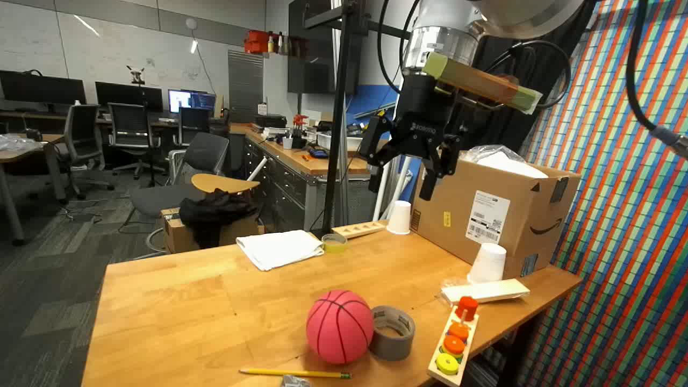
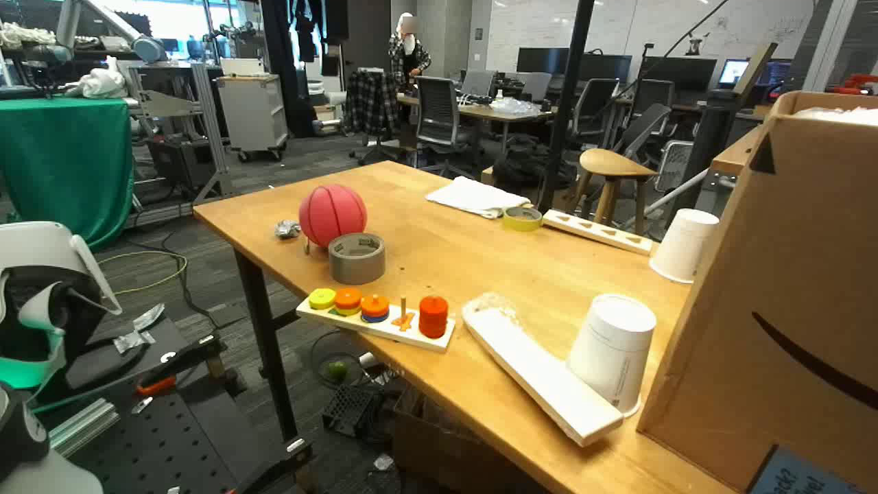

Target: Move the ball to the right

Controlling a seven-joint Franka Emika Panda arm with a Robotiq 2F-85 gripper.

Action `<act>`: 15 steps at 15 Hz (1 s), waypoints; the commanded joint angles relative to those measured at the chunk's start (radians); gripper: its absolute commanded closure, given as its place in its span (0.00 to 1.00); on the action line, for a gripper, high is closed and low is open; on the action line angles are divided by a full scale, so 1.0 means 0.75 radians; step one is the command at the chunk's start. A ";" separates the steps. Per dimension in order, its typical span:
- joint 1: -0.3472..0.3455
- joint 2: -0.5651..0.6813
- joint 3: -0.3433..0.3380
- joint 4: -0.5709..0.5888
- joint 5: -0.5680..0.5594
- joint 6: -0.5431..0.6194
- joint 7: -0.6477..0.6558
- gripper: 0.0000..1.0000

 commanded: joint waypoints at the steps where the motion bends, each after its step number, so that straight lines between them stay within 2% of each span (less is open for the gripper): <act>1: 0.002 0.000 -0.002 0.009 -0.001 -0.003 0.001 0.00; 7: 0.006 -0.004 0.005 0.028 -0.004 -0.004 0.000 0.00; 11: 0.058 0.016 0.077 0.036 -0.025 0.072 -0.013 0.00; 15: 0.155 0.056 0.166 0.029 -0.008 0.212 -0.067 0.00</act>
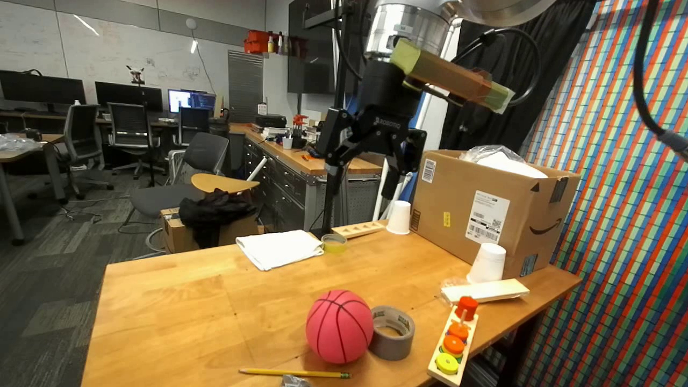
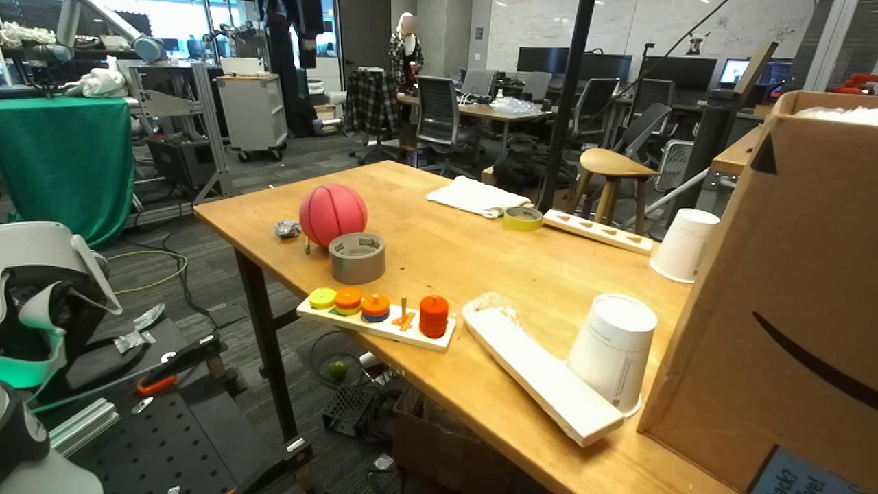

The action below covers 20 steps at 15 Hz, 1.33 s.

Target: Move the ball to the right

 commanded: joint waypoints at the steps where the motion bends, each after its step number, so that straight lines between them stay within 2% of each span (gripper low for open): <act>1: 0.097 0.059 0.075 0.004 -0.008 0.147 -0.078 0.00; 5: 0.191 0.185 0.136 -0.006 -0.006 0.269 -0.182 0.00; 9: 0.254 0.312 0.128 -0.030 0.049 0.337 -0.335 0.00; 14: 0.265 0.459 0.117 -0.033 0.131 0.336 -0.581 0.00; 20: 0.232 0.604 0.099 -0.025 0.093 0.304 -0.688 0.00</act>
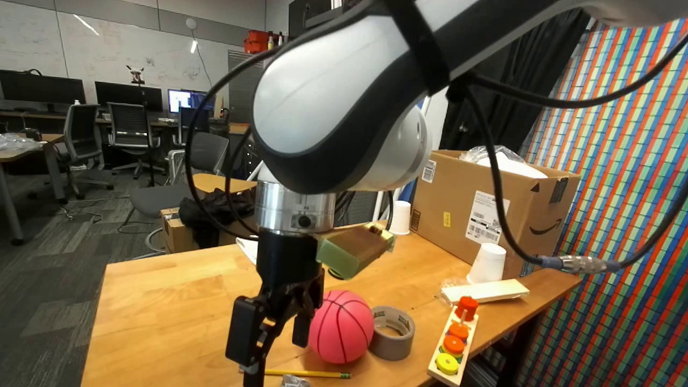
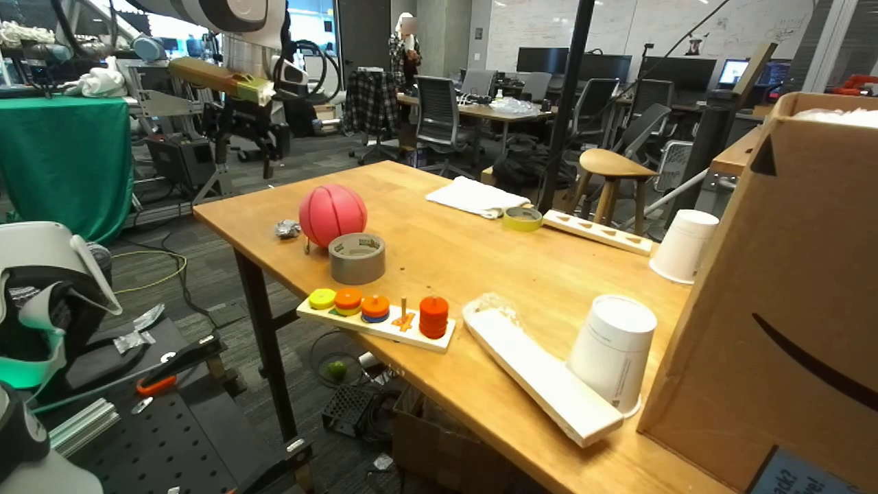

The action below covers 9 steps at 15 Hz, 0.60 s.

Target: Move the ball to the right

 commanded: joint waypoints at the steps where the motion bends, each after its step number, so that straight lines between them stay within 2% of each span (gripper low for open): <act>1: -0.016 0.084 -0.020 0.035 -0.001 -0.029 -0.081 0.00; 6: -0.062 0.182 -0.050 0.075 -0.021 -0.122 -0.163 0.00; 8: -0.088 0.204 -0.078 0.127 -0.088 -0.168 -0.183 0.00; 9: -0.100 0.197 -0.105 0.156 -0.177 -0.169 -0.167 0.00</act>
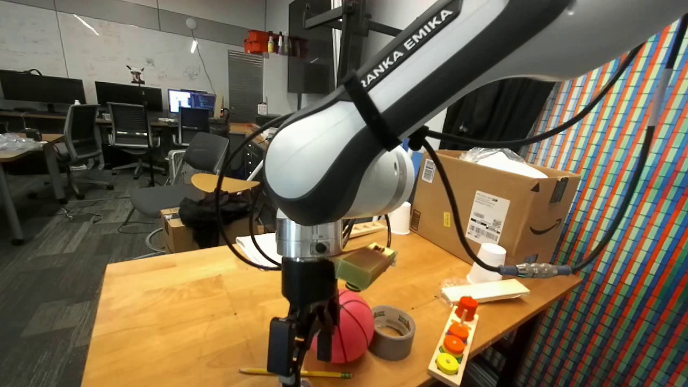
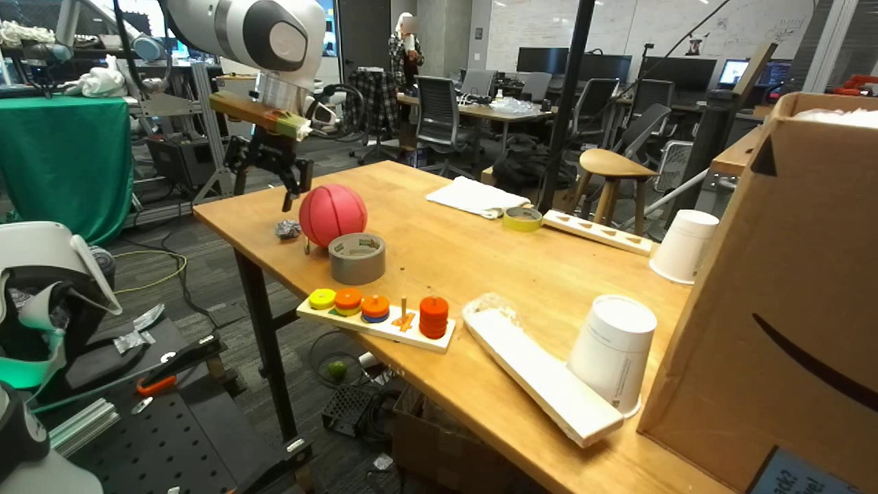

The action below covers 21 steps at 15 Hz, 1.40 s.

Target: Move the ball to the right

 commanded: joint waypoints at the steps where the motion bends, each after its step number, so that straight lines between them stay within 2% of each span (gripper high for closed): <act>1: -0.051 0.015 -0.075 0.147 -0.215 -0.079 -0.017 0.00; 5: -0.119 0.011 -0.202 0.323 -0.553 -0.047 0.071 0.00; 7: -0.151 -0.029 -0.244 0.412 -0.661 -0.057 0.090 0.00; 9: -0.163 -0.052 -0.257 0.484 -0.704 -0.013 0.152 0.00; 14: -0.101 -0.036 -0.141 0.565 -0.406 -0.087 0.138 0.00; 17: -0.041 0.020 -0.066 0.623 -0.297 -0.086 0.134 0.00; 21: -0.005 0.135 -0.028 0.727 -0.226 -0.072 0.115 0.00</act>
